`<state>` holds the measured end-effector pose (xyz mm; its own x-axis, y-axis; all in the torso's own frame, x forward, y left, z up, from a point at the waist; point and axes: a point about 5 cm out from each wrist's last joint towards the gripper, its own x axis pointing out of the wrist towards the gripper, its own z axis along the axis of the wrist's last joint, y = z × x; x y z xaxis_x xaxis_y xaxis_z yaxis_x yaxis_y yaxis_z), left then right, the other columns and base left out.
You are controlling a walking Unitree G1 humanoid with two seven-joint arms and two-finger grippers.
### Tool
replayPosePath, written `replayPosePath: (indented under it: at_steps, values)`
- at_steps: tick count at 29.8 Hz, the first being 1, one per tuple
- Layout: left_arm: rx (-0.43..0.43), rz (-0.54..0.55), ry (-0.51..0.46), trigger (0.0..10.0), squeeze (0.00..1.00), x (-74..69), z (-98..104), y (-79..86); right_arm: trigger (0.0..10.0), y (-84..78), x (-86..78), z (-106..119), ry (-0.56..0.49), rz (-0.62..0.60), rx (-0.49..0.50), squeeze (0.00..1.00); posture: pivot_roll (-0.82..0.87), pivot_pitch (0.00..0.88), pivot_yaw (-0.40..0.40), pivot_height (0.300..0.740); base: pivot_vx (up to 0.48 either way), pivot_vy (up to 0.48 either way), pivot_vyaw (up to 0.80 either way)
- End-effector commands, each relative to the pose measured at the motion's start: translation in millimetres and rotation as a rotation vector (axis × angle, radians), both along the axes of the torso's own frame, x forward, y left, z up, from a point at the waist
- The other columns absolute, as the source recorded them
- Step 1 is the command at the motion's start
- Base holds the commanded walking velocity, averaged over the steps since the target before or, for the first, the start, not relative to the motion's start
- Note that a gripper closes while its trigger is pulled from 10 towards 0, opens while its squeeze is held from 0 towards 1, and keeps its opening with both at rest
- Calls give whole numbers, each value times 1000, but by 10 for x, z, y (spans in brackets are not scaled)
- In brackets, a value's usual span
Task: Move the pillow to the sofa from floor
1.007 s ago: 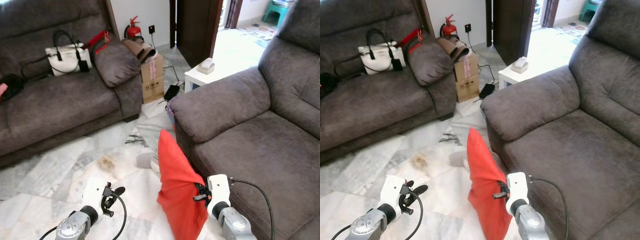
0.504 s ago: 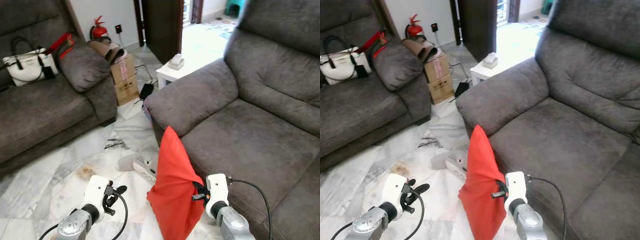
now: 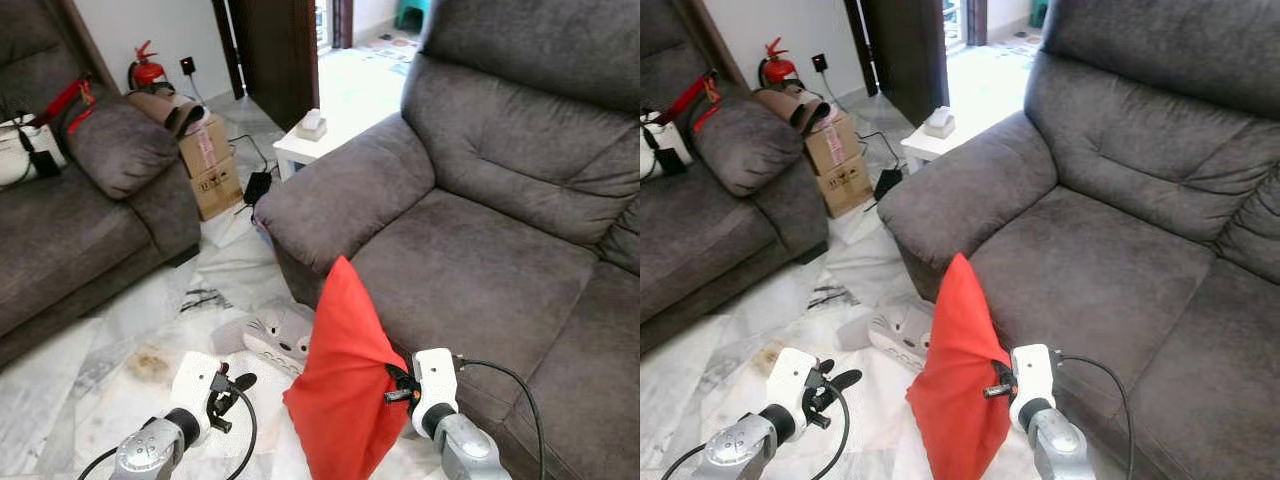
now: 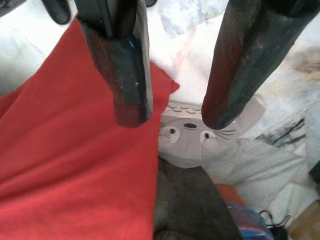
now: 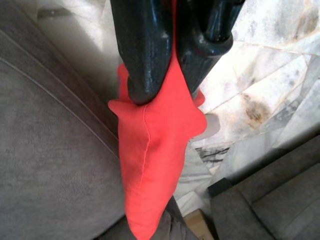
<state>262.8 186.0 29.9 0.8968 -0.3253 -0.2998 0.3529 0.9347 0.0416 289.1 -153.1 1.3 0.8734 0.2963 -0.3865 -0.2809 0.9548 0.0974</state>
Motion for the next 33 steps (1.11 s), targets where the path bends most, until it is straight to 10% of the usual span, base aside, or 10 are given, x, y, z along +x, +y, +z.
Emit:
replayPosePath:
  at_steps: [1, 6, 10, 26, 28, 33]
  values:
    - [19, 0, 33, 10000, 0, -46, -50, 52, 10000, 79, 70, 107, -70, 31, 26, 0, 101, 134, 80, 740, 0, 0, 0]
    - [19, -6, 31, 10000, 0, -44, -45, 49, 10000, 164, 33, 95, -67, 126, 44, 0, 101, 131, 81, 740, 0, 0, 0]
    - [32, -66, 47, 10000, 0, -53, -31, 51, 10000, 312, -146, 25, -39, 469, -12, 0, 95, 132, 82, 740, 0, 0, 0]
    - [189, -391, 123, 10000, 16, -28, 204, 266, 10000, 133, -507, 3, 121, 1126, -153, 0, 90, 128, 83, 740, 0, 0, 0]
    - [202, -488, 153, 10000, 1000, -68, 237, 243, 10000, 147, -528, 28, 122, 1178, -156, 0, 90, 129, 83, 740, 0, 0, 0]
    - [207, -629, 228, 10000, 1000, -128, 277, 232, 10000, 184, -502, 112, 89, 1209, -151, 0, 90, 128, 85, 740, 0, 0, 0]
